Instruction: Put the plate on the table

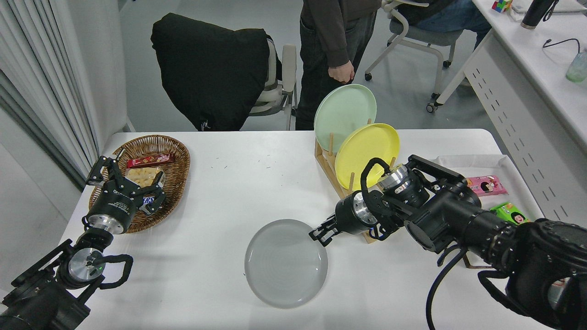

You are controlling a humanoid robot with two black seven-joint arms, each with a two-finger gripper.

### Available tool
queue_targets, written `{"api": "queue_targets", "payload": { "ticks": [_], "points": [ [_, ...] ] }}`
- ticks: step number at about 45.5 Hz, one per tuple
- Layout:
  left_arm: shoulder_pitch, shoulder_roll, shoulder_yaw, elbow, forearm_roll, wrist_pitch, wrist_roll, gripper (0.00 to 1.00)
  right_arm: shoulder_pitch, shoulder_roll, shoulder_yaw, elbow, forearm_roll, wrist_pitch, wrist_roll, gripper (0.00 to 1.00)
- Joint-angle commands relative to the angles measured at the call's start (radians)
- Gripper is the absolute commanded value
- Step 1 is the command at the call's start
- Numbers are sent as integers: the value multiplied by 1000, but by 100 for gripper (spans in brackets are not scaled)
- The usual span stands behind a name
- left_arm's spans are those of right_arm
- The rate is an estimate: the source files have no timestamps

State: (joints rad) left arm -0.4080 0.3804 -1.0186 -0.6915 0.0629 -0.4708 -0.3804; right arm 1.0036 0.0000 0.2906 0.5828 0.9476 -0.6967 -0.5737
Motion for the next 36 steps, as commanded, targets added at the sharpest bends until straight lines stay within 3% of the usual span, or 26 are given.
{"api": "queue_targets", "payload": {
  "ticks": [1,36],
  "points": [
    [0,0,0,0,0,1,0,98,-13,0,1,3,-1,-3,-3,0],
    [0,0,0,0,0,0,0,98,-10,0,4,11,-6,-53,-6,0]
  ]
}}
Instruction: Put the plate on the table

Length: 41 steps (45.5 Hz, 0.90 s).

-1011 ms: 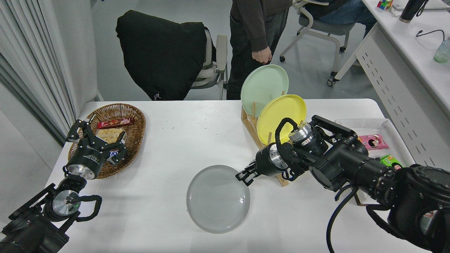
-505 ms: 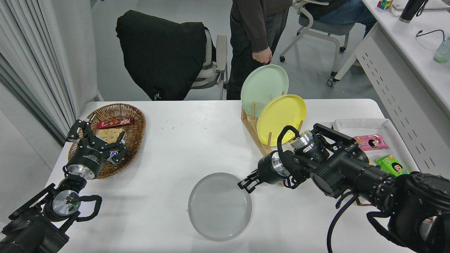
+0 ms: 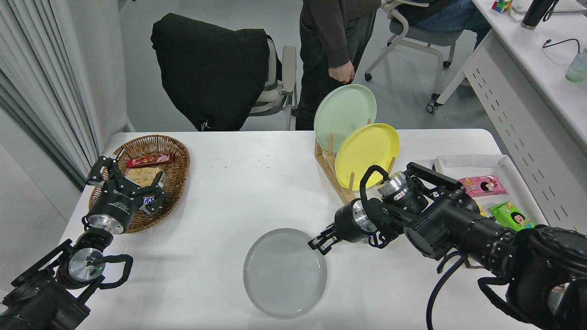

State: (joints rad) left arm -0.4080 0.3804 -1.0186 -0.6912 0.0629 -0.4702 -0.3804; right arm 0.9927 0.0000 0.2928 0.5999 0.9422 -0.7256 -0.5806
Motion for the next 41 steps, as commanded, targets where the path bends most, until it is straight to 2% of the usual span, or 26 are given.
{"api": "queue_targets", "payload": {
  "ticks": [1,41],
  "points": [
    [0,0,0,1,0,1,0,98,1,0,3,-6,1,-28,1,0],
    [0,0,0,-1,0,1,0,98,1,0,5,-17,-19,-34,1,0]
  ]
}}
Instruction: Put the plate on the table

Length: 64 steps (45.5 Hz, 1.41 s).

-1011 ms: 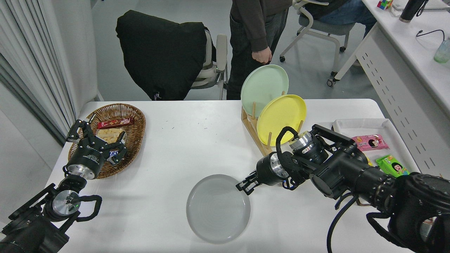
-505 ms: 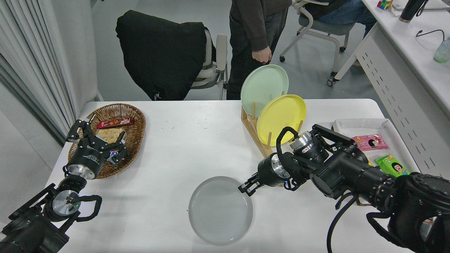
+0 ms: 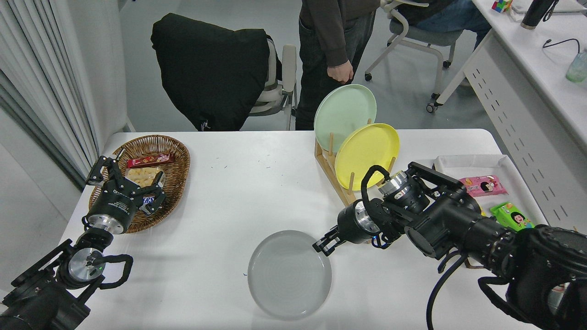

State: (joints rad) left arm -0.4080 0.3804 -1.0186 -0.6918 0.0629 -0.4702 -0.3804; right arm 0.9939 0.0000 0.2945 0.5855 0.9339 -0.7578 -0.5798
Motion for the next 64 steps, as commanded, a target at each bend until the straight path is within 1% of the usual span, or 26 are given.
{"api": "queue_targets", "payload": {
  "ticks": [1,12,13,14,15,17,18,19,20,26,30,43,46,47,50,61,62,64],
  "points": [
    [0,0,0,0,0,1,0,98,0,0,3,-4,-12,0,0,0],
    [0,0,0,0,0,-1,0,98,0,0,12,-16,-27,-2,2,0],
    [0,0,0,0,0,-1,0,98,0,0,14,-16,-26,-2,2,9],
    [0,0,0,0,0,1,0,98,0,0,14,-18,-23,-3,2,23],
    [0,0,0,0,0,-1,0,98,0,0,14,-21,-23,-5,2,36],
    [0,0,0,0,0,-1,0,98,0,0,14,-26,-21,-8,2,55],
    [0,0,0,0,0,-1,0,98,0,0,14,-27,-20,-8,2,61],
    [0,0,0,0,0,-1,0,98,0,0,14,-27,-20,-8,2,65],
    [0,0,0,0,0,1,0,98,0,0,14,-27,-20,-8,2,67],
    [0,0,0,0,0,1,0,98,6,0,17,-32,-23,-3,2,71],
    [0,0,0,0,0,-1,0,98,12,0,22,-32,-27,1,2,78],
    [0,0,0,1,0,-1,0,98,19,0,15,-27,-30,28,0,78],
    [0,0,0,0,0,1,0,98,45,0,3,-24,-32,32,0,78],
    [0,0,0,0,0,1,0,98,52,0,0,-23,-33,37,0,79],
    [0,0,0,1,0,-1,0,98,69,0,-26,-16,-33,49,0,87],
    [0,0,0,0,0,1,0,98,104,0,-80,10,-30,112,0,89],
    [0,0,0,0,0,-1,0,98,107,0,-89,10,-30,124,0,90],
    [0,0,0,0,0,1,0,98,123,0,-116,10,-32,150,0,96]
  ]
}}
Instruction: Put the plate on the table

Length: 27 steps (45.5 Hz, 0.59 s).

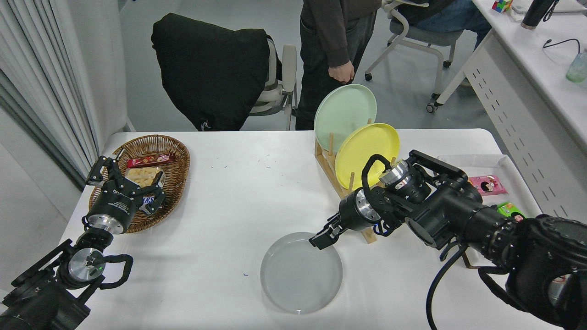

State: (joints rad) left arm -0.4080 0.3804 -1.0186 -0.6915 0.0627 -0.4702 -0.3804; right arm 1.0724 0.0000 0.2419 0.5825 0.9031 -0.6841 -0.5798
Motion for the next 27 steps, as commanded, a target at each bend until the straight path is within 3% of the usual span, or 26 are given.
{"api": "queue_targets", "payload": {
  "ticks": [1,20,27],
  "points": [
    [0,0,0,0,0,-1,0,98,55,0,-82,13,-1,90,0,99],
    [0,0,0,0,0,-1,0,98,201,0,-257,10,-9,331,1,99],
    [0,0,0,0,0,-1,0,98,257,0,-357,10,-170,359,1,99]
  ]
}}
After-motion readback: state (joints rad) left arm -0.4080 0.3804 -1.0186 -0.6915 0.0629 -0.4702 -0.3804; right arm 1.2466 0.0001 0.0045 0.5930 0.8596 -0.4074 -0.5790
